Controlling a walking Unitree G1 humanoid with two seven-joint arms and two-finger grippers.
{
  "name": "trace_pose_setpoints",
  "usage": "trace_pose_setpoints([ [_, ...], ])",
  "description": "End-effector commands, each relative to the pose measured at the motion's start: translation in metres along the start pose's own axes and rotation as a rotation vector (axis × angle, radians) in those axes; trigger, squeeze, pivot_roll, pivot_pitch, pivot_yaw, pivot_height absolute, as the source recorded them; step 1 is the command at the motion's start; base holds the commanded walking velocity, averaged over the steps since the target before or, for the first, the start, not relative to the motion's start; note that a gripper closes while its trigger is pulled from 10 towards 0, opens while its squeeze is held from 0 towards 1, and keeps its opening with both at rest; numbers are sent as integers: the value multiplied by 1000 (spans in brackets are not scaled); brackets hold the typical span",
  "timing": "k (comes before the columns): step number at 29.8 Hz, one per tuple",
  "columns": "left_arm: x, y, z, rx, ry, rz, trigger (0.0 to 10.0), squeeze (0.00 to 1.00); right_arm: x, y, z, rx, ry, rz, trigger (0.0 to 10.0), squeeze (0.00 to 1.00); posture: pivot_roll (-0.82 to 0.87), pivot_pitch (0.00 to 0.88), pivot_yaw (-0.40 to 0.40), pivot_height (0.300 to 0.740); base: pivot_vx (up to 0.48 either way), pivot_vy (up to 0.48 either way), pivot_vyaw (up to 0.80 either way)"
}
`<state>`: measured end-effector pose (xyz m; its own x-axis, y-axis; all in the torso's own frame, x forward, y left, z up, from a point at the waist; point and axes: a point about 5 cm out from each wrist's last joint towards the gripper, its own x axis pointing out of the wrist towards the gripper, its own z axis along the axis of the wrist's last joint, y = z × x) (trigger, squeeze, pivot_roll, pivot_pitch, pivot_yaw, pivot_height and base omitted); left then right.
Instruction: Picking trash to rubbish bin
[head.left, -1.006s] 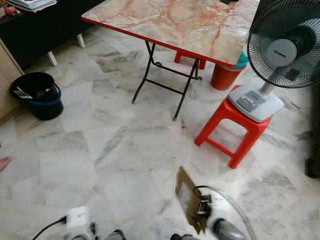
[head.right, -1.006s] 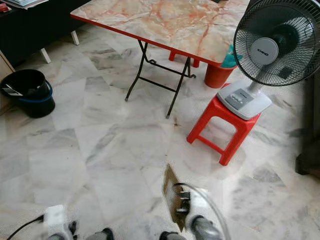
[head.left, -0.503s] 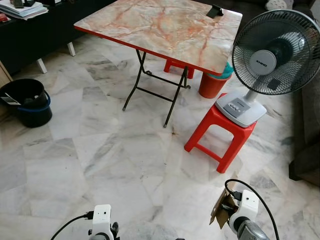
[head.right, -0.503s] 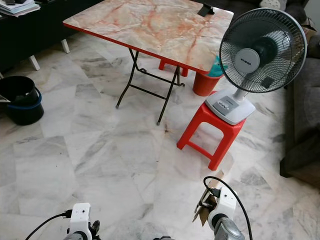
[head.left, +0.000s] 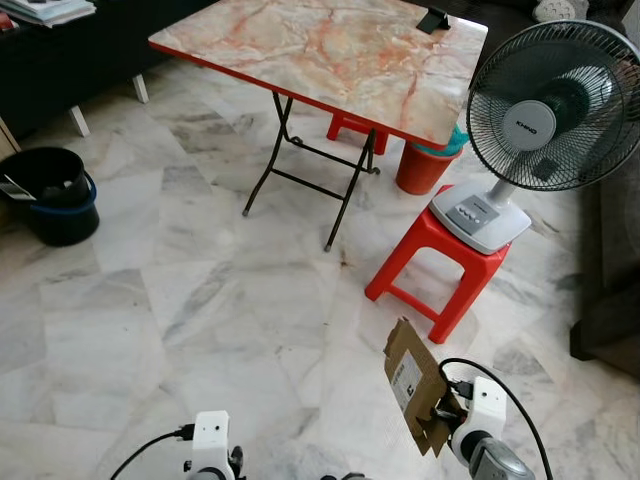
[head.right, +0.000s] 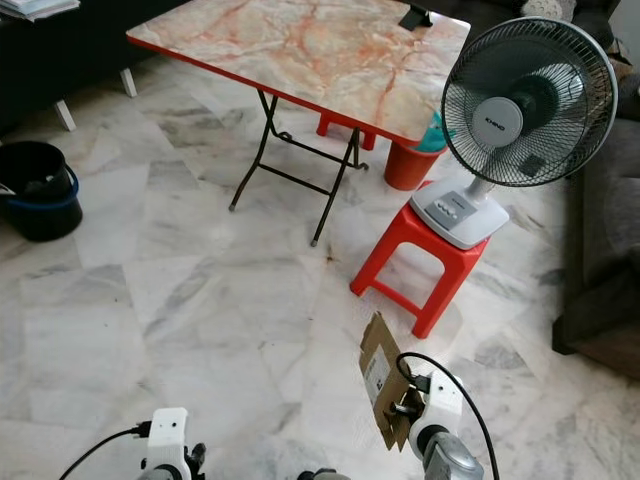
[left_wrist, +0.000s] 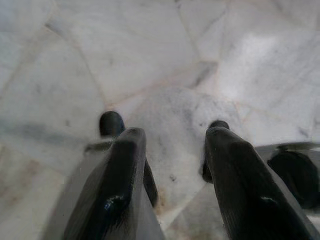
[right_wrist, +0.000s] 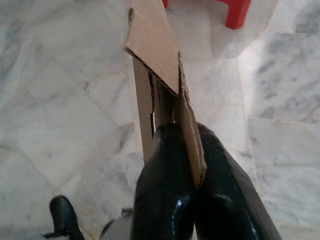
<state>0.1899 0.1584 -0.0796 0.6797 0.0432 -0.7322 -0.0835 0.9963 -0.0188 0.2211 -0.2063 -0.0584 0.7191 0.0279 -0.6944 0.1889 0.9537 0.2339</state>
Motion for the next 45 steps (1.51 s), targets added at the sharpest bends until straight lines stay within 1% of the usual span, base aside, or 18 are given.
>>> trace_pose_setpoints([
  [1,-6,1,-20,-1,56,20,10000,0,-2,-5,-4,-10,21,-14,10000,0,-22,177,-197,740,0,0,0],
  [5,-14,11,-39,-8,95,58,10000,0,-2,-2,-9,-8,31,-13,10000,0,-1,182,-182,740,0,0,0],
  [10,-16,16,-43,21,103,55,10000,0,-3,-3,-13,2,33,-25,10000,0,-5,189,-151,740,0,0,0],
  [14,-14,19,-37,58,90,44,10000,0,-5,-7,-14,26,17,-53,10000,0,-23,188,-111,740,0,0,0],
  [18,-10,18,-26,105,66,20,10000,0,-8,-15,-19,83,2,-95,10000,0,-35,179,-67,740,0,0,0],
  [21,-9,19,-26,110,64,17,10000,0,-9,-16,-21,88,1,-99,10000,0,-35,179,-67,740,0,0,0],
  [22,-8,17,-21,119,54,7,10000,0,-10,-18,-23,97,2,-112,10000,0,-51,170,-36,740,0,0,0],
  [24,-5,13,-14,140,36,-15,10000,0,-13,-22,-27,123,0,-138,10000,0,-60,167,-26,740,0,0,0],
  [25,-3,8,-9,161,25,-39,10000,0,-15,-25,-29,149,-7,-153,10000,0,-74,160,-21,740,0,0,0],
  [30,-1,0,-4,186,15,-69,10000,0,-17,-31,-31,165,-22,-171,10000,0,-112,151,-4,740,0,0,0],
  [34,-1,-13,-3,227,4,-112,10000,0,-17,-36,-17,163,-89,-171,10000,0,-175,142,34,740,0,0,0],
  [35,-1,-13,-3,227,4,-112,10000,0,-17,-36,-17,163,-89,-171,10000,0,-175,142,34,740,0,0,0],
  [37,0,-20,4,247,-36,-127,10000,0,-13,-36,6,134,-174,-157,10000,0,-236,144,52,740,0,0,0],
  [39,2,-22,11,233,-58,-124,10000,0,-12,-33,23,95,-244,-138,10000,0,-280,151,51,740,0,0,0],
  [40,2,-23,14,229,-68,-124,10000,0,-11,-32,31,87,-277,-126,10000,0,-282,154,42,740,0,0,0],
  [42,3,-26,16,236,-72,-124,10000,0,-11,-33,37,101,-303,-122,10000,0,-254,143,22,740,0,0,0],
  [43,4,-28,22,226,-92,-110,10000,0,-11,-31,46,82,-336,-101,10000,0,-219,142,-5,740,0,0,0],
  [45,5,-29,30,213,-123,-92,10000,0,-9,-25,51,52,-344,-72,10000,0,-200,172,-49,740,0,0,0],
])
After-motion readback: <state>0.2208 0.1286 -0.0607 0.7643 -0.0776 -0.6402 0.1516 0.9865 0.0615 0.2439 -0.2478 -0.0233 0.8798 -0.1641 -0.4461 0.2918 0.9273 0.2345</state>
